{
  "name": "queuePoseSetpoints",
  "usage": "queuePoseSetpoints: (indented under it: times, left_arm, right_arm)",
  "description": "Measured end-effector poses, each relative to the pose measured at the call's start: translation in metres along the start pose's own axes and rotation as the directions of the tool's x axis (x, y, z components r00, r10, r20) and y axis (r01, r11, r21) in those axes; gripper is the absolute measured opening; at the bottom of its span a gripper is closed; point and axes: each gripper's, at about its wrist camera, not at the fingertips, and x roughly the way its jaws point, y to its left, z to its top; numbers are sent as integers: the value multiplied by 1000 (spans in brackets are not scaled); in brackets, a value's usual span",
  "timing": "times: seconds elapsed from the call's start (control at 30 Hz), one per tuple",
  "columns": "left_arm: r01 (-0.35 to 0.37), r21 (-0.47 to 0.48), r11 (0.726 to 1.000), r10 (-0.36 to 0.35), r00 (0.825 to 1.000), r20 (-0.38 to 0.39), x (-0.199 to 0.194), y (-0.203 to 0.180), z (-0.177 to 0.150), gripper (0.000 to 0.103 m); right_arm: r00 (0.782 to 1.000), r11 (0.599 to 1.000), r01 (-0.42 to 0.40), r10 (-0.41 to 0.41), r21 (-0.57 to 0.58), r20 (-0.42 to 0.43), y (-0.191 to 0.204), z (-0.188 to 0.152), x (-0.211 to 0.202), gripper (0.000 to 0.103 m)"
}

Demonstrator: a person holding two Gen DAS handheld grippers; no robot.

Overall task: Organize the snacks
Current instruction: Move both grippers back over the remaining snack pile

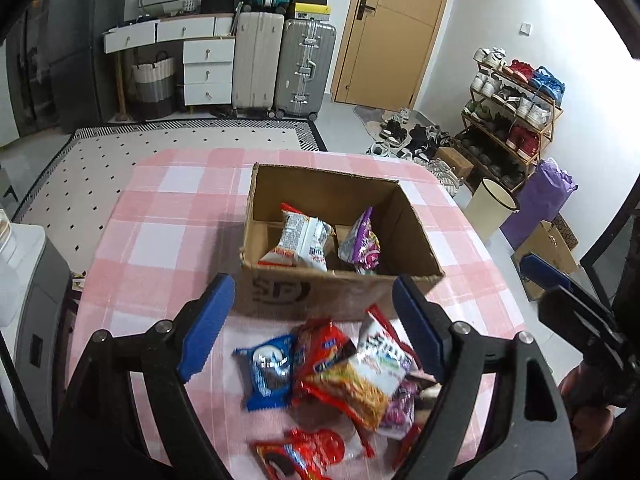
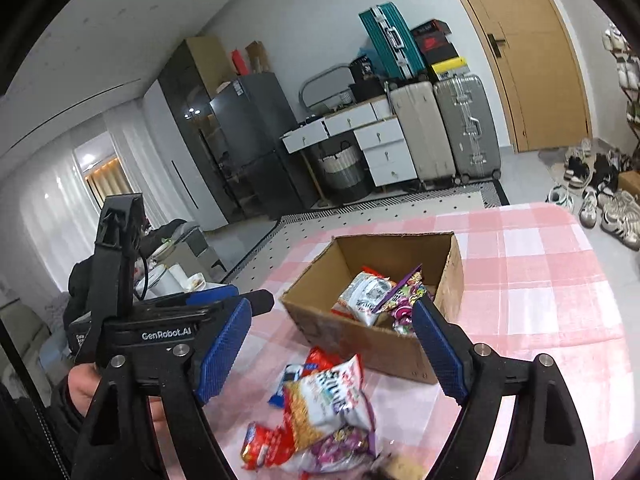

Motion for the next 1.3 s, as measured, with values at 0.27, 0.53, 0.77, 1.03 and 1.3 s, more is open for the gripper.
queuePoseSetpoints:
  times: [0.27, 0.53, 0.77, 1.03, 1.3]
  left_arm:
    - [-28, 17, 999, 27, 999, 41, -51, -1, -42, 84]
    - [-73, -29, 997, 74, 995, 63, -93, 6, -79, 91]
    - [-102, -17, 995, 103, 993, 60, -110, 4, -106, 102]
    - [-78, -35, 996, 80, 995, 58, -119, 9, -113, 102]
    - [-87, -54, 995, 89, 996, 27, -112, 21, -127, 102]
  right_arm:
    - [1000, 999, 22, -22, -31, 17, 16, -30, -36, 88]
    - [999, 999, 38, -38, -38, -4, 26, -59, -60, 95]
    - [998, 999, 36, -37, -25, -46, 30, -82, -64, 95]
    - [992, 996, 82, -84, -24, -95, 34, -103, -59, 100]
    - [970, 990, 143, -144, -16, -197, 22, -139, -37, 101]
